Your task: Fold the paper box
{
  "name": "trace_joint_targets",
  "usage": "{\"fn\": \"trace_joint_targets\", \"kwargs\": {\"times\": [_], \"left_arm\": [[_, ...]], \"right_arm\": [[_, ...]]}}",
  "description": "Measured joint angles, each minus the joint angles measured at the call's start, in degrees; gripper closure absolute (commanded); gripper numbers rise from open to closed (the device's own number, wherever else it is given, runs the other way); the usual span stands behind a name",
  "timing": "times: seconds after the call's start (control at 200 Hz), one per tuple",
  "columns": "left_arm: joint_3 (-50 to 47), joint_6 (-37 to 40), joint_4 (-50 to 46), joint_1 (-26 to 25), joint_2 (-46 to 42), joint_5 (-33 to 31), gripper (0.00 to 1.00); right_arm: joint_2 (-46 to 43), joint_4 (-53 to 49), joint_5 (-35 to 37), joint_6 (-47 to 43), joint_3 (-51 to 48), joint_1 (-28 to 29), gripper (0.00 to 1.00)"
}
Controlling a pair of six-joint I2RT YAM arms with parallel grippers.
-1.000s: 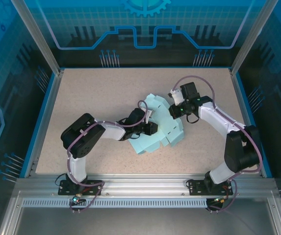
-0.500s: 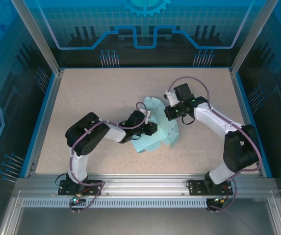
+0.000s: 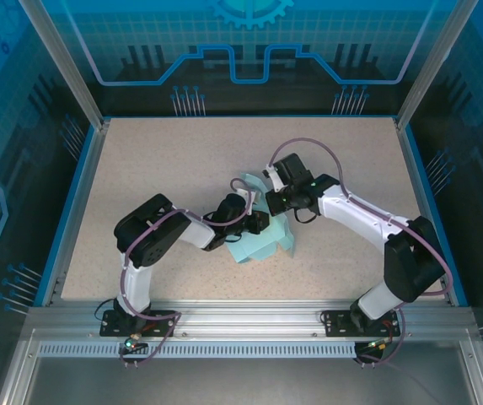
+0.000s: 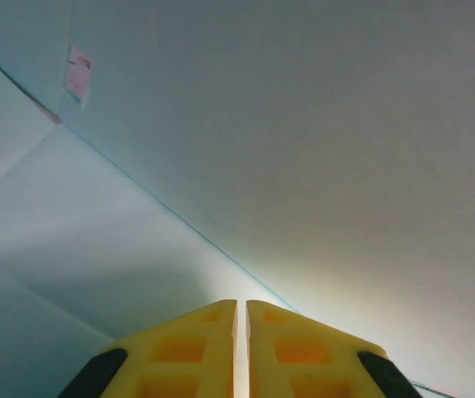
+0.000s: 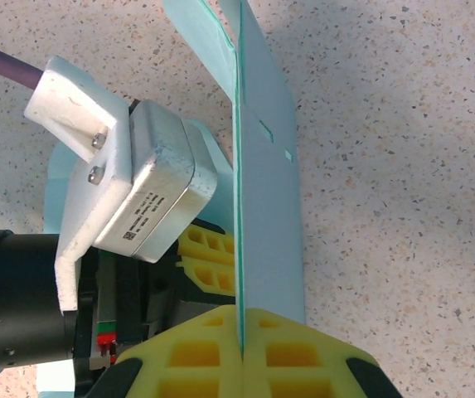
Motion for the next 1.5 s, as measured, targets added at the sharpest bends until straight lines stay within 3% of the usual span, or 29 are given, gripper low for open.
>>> {"fn": "trace_joint_targets", "kwargs": {"times": [1.126, 1.501], "left_arm": [[-3.0, -0.1, 5.3, 0.0, 0.0, -1.9, 0.85], [-4.4, 0.1, 3.6, 0.1, -2.5, -2.3, 0.76]], "right_arm": [[-1.0, 2.8, 1.5, 2.1, -1.9, 1.9, 0.96], [-1.0, 1.0, 7.3, -2.8, -1.0, 1.9, 0.96]]}}
